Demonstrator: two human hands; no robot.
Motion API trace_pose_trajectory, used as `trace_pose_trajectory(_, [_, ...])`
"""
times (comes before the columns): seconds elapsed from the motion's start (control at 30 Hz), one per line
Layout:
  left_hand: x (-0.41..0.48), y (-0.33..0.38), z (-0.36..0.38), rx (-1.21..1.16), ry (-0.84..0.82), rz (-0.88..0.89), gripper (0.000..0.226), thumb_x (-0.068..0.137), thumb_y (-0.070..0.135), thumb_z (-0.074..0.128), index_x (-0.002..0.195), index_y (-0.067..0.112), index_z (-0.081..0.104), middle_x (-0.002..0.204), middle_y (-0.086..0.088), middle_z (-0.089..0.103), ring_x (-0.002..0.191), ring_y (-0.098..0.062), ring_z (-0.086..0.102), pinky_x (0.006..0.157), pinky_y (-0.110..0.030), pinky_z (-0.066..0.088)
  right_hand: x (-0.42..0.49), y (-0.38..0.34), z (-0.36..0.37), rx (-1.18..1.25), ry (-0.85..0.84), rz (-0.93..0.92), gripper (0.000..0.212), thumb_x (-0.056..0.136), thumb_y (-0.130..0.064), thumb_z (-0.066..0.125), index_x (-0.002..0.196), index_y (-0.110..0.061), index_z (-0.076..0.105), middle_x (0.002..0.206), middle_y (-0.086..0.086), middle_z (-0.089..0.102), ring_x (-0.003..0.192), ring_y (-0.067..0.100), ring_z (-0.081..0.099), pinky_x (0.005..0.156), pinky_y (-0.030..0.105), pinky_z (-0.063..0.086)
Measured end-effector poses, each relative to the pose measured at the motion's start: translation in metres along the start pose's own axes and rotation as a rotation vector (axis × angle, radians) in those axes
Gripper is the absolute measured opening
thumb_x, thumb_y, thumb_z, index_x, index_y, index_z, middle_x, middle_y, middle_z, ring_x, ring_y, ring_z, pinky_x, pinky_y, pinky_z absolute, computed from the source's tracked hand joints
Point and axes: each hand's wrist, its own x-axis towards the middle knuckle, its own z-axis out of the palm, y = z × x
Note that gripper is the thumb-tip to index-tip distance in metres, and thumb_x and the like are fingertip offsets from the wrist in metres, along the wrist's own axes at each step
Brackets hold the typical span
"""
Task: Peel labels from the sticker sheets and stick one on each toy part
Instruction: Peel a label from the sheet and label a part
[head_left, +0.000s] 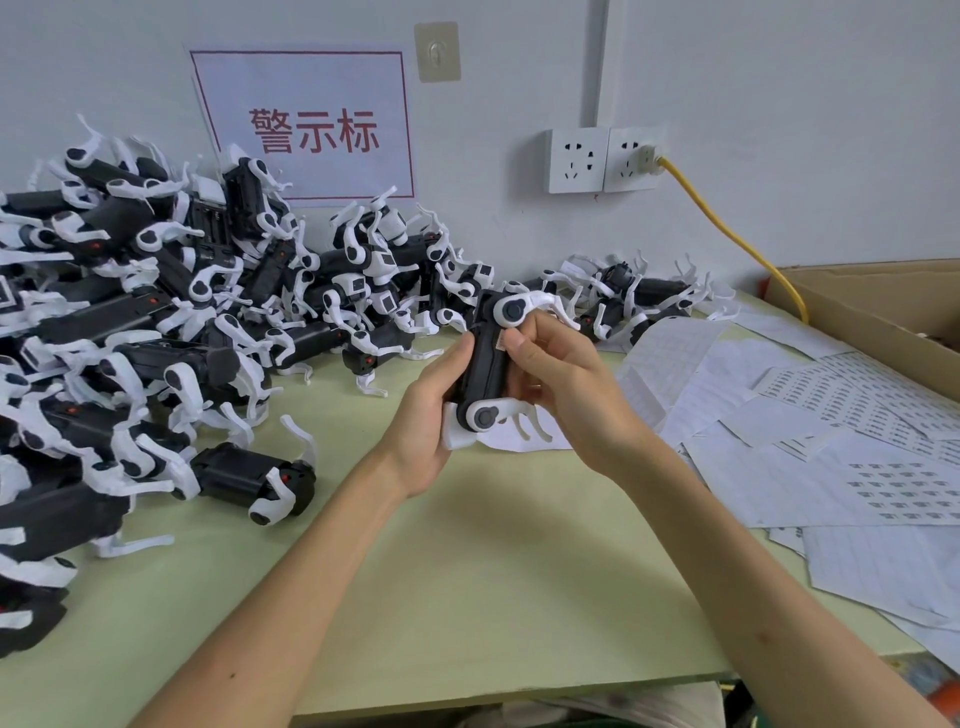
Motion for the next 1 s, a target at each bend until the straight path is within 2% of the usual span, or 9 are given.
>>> trace_pose_trajectory(0.1, [0.0,0.0,0.0,0.004,-0.006,0.008,0.044,0.1,0.054,0.042,0.114,0.033,0.078,0.118,0.003,0.075,0.11,-0.012,0.071,0.085,-0.024,0.057,0.0,-0.001,-0.001,0.004,-0.004,0.012,0.032,0.106,-0.014,0.049,0.074,-0.012,0.042,0.059,-0.001,0.05,0.054,0.015,0.047,0.063,0.036,0.033])
trace_pose_trajectory(0.23, [0.002,-0.001,0.001,0.024,0.025,-0.004,0.045,0.097,0.055,0.044,0.108,0.029,0.079,0.107,0.002,0.075,0.1,-0.012,0.07,0.083,-0.026,0.057,-0.001,0.001,-0.001,-0.056,0.012,-0.012,0.032,0.101,-0.021,0.059,0.074,-0.013,0.045,0.059,0.001,0.052,0.056,0.017,0.046,0.061,0.029,0.038])
trace_pose_trajectory(0.37, [0.001,-0.001,0.001,0.014,0.029,-0.017,0.044,0.098,0.053,0.044,0.115,0.03,0.078,0.122,-0.001,0.074,0.111,-0.013,0.069,0.084,-0.025,0.057,0.0,0.004,0.0,-0.141,0.047,-0.071,0.035,0.101,-0.015,0.062,0.071,-0.011,0.042,0.054,-0.003,0.048,0.052,0.017,0.045,0.056,0.027,0.038])
trace_pose_trajectory(0.5, [0.0,0.001,0.0,0.005,0.033,-0.03,0.042,0.098,0.052,0.045,0.113,0.031,0.079,0.118,0.002,0.075,0.108,-0.012,0.071,0.083,-0.022,0.056,0.0,0.005,0.0,-0.133,0.017,-0.074,0.035,0.103,-0.01,0.055,0.071,-0.012,0.041,0.053,-0.01,0.049,0.051,0.011,0.049,0.057,0.026,0.041])
trace_pose_trajectory(0.63, [0.0,0.002,0.0,-0.011,0.039,-0.032,0.04,0.096,0.052,0.048,0.106,0.032,0.081,0.106,0.005,0.077,0.097,-0.009,0.072,0.079,-0.021,0.056,0.0,0.004,0.001,-0.135,0.001,-0.075,0.031,0.105,-0.01,0.051,0.075,-0.01,0.043,0.056,-0.005,0.052,0.053,0.014,0.05,0.059,0.031,0.042])
trace_pose_trajectory(0.77, [0.004,0.0,-0.003,-0.067,0.042,-0.033,0.041,0.094,0.052,0.051,0.109,0.029,0.081,0.113,0.002,0.075,0.102,-0.012,0.071,0.084,-0.025,0.057,0.0,0.003,0.002,-0.161,0.016,-0.073,0.032,0.106,-0.008,0.049,0.075,-0.011,0.041,0.057,-0.005,0.054,0.056,0.017,0.048,0.063,0.035,0.041])
trace_pose_trajectory(0.83, [0.007,-0.001,-0.006,-0.111,0.04,-0.044,0.04,0.095,0.051,0.051,0.108,0.026,0.081,0.113,0.001,0.075,0.101,-0.013,0.071,0.085,-0.029,0.057,0.001,0.005,0.001,-0.174,0.033,-0.061,0.034,0.105,-0.005,0.05,0.073,-0.011,0.04,0.057,-0.006,0.053,0.056,0.015,0.046,0.061,0.029,0.04])
trace_pose_trajectory(0.9, [0.009,-0.003,-0.008,-0.126,0.05,-0.065,0.04,0.097,0.05,0.052,0.106,0.025,0.081,0.111,0.0,0.075,0.097,-0.014,0.072,0.081,-0.028,0.057,0.002,0.006,0.0,-0.248,0.071,-0.06,0.035,0.102,-0.006,0.055,0.07,-0.01,0.041,0.056,-0.009,0.049,0.055,0.013,0.043,0.058,0.025,0.037])
trace_pose_trajectory(1.0, [0.012,-0.006,-0.011,-0.069,0.13,-0.103,0.037,0.097,0.051,0.055,0.093,0.025,0.081,0.095,0.001,0.072,0.081,-0.012,0.07,0.072,-0.028,0.055,0.001,0.008,-0.004,-0.459,0.185,-0.172,0.034,0.096,-0.011,0.064,0.068,-0.01,0.044,0.055,-0.012,0.043,0.055,0.01,0.037,0.055,0.028,0.031])
